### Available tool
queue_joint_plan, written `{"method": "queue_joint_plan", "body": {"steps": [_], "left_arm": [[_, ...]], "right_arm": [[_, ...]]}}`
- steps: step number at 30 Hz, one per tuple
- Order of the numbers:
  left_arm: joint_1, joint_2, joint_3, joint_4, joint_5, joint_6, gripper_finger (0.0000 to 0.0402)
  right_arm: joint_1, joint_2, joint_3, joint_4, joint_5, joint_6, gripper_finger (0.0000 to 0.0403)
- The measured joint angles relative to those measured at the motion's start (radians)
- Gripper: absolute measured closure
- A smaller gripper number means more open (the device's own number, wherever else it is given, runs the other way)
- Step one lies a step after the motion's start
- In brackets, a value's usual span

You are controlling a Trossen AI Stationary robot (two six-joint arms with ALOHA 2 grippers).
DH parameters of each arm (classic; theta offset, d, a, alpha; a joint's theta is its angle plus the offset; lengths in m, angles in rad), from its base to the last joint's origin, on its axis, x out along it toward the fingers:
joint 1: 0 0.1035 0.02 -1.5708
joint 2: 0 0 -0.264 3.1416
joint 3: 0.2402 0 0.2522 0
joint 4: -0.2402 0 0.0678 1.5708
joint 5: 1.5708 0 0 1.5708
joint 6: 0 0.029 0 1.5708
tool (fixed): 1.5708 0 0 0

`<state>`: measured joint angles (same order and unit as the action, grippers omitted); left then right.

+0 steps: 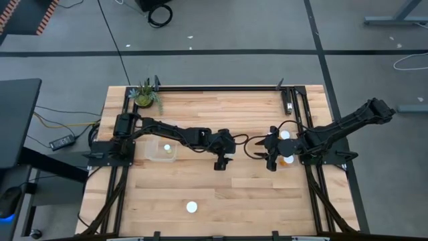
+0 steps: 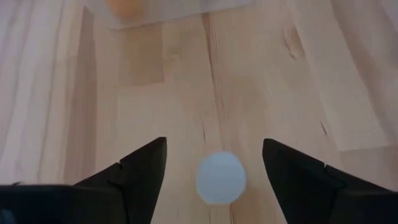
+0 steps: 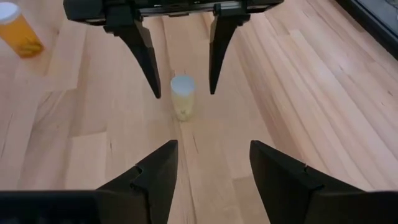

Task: Pick and place medicine bottles into bin by pill shape (circle, oval)
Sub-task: Put the yellow pill bottle into the left transparent bin

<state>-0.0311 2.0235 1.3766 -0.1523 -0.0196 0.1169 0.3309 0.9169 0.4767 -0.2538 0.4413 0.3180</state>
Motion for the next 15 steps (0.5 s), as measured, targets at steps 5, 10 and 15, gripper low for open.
{"method": "queue_joint_plan", "body": {"steps": [5, 10, 15], "left_arm": [[0.0, 0.0, 0.0, -0.005, -0.003, 0.0, 0.0149], [0.0, 0.0, 0.0, -0.032, -0.003, 0.0, 0.0173], [0.0, 0.0, 0.0, -0.058, -0.003, 0.0, 0.0198]], "right_arm": [[0.0, 0.0, 0.0, 0.001, 0.0, 0.002, 0.0196], [0.0, 0.0, 0.0, 0.001, 0.0, 0.003, 0.0196], [0.0, 0.0, 0.0, 0.001, 0.0, 0.003, 0.0196]]}}
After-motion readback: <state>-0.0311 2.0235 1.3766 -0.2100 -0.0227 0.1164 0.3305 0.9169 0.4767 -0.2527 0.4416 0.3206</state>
